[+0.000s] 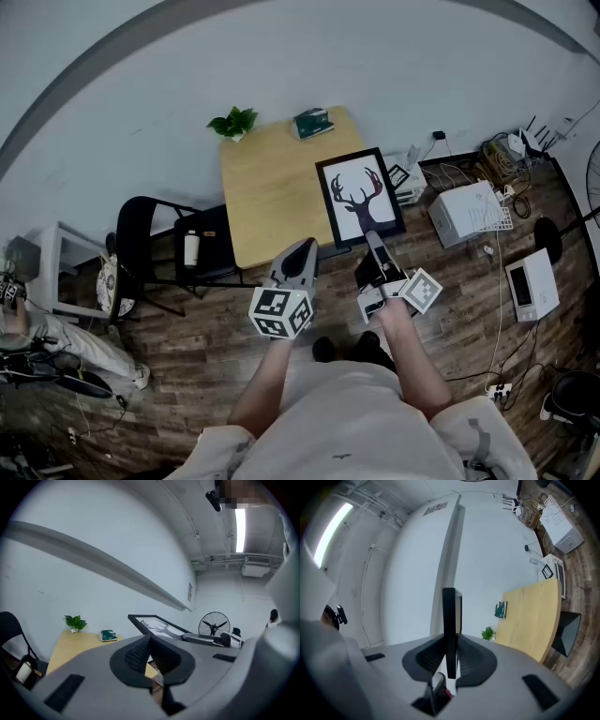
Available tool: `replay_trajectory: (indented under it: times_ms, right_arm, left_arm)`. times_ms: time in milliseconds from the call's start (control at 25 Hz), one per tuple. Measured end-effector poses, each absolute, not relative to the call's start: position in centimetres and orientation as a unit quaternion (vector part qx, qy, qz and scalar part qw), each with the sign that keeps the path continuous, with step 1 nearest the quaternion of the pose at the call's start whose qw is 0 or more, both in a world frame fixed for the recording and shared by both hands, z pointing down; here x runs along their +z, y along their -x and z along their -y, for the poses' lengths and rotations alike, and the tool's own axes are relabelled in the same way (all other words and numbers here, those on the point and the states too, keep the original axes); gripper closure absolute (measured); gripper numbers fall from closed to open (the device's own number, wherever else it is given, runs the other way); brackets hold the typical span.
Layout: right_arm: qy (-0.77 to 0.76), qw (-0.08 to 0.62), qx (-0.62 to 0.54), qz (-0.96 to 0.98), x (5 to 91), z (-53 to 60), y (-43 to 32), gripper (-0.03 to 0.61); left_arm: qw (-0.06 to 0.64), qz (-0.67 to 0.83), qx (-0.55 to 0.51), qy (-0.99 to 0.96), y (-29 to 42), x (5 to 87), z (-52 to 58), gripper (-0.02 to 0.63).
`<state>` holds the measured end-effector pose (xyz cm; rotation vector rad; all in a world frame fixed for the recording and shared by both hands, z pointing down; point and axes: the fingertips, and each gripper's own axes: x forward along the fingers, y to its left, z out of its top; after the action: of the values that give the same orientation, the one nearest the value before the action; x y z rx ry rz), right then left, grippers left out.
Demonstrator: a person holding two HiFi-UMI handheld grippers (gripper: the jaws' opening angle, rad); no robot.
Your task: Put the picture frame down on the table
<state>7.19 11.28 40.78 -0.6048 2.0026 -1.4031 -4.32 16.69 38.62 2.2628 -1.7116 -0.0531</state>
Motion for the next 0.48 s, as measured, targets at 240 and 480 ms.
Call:
replay_trajectory:
  times_ms: [240, 480]
  right_arm:
    - [0.233, 0.311, -0.534, -0.751, 41.3, -12.5, -6.3, 0.511]
    - [0.243, 0.315, -0.537, -0.744, 41.6, -12.8, -6.1, 0.511]
  left_arm:
    - [0.144, 0.590, -0.031, -0.793, 5.9, 38.4, -17.3, 0.607]
    - [0.147, 0.578, -0.029, -0.802, 6.0, 38.1, -17.2, 0.607]
